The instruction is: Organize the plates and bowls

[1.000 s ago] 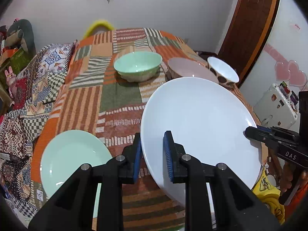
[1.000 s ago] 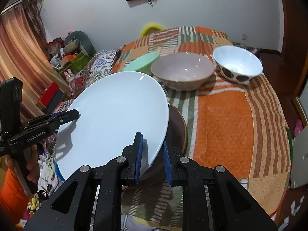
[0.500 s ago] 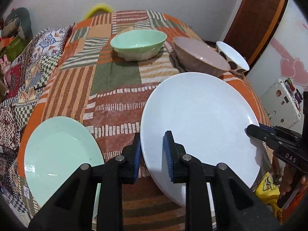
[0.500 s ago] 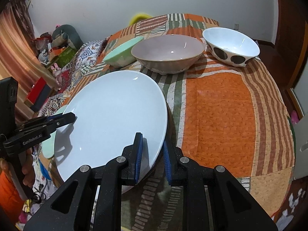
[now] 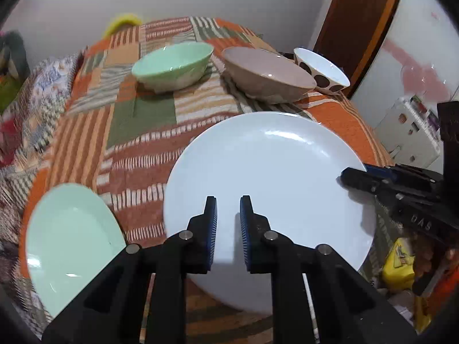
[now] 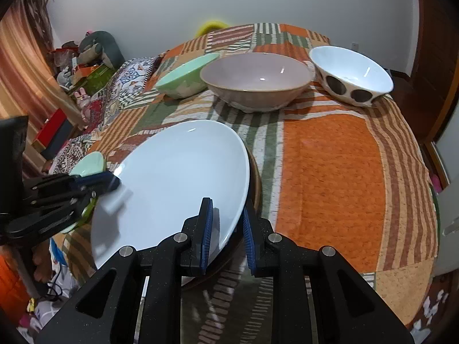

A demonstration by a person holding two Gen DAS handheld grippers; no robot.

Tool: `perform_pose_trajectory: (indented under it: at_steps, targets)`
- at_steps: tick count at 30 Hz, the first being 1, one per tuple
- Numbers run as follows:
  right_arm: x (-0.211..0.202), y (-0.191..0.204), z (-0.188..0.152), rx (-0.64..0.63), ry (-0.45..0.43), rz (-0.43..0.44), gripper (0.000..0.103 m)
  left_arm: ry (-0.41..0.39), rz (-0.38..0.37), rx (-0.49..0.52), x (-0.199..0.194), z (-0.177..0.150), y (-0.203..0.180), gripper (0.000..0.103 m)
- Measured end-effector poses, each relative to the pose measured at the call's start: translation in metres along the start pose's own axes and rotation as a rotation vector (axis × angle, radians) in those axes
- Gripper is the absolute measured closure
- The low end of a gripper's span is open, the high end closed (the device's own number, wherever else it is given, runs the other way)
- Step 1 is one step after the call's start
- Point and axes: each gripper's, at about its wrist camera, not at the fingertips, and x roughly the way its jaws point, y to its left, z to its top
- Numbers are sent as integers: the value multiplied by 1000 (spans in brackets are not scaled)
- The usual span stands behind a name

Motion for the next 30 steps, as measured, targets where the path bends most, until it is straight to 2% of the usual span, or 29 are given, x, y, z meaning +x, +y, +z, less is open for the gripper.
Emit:
perform_pose_trajectory:
  at_steps: [2, 5, 15, 17, 19, 20, 28, 30]
  targets:
    - [2, -1, 0, 15, 1, -3, 84, -17, 37, 27, 1, 2, -7, 88]
    - [1, -6, -1, 48, 6, 23, 84, -3, 2, -22, 5, 3, -4, 88]
    - [-4, -1, -1, 41, 8, -18, 84, -41, 70, -48, -11, 3, 11, 87]
    - [-8, 0, -2, 31, -12, -68, 78, -42, 67, -54, -15, 2, 15, 87]
    - [-18, -1, -1, 19, -51, -90, 60, -40, 70, -63, -17, 1, 19, 87]
    - [-23, -3, 0, 23, -62, -86, 58, -41, 69, -69, -19, 1, 21, 87]
    - [-40, 20, 13, -23, -109, -53, 56, -66, 87, -113, -42, -4, 45, 85]
    - [-42, 31, 17, -45, -121, -34, 56, -85, 106, -115, -54, -7, 54, 78]
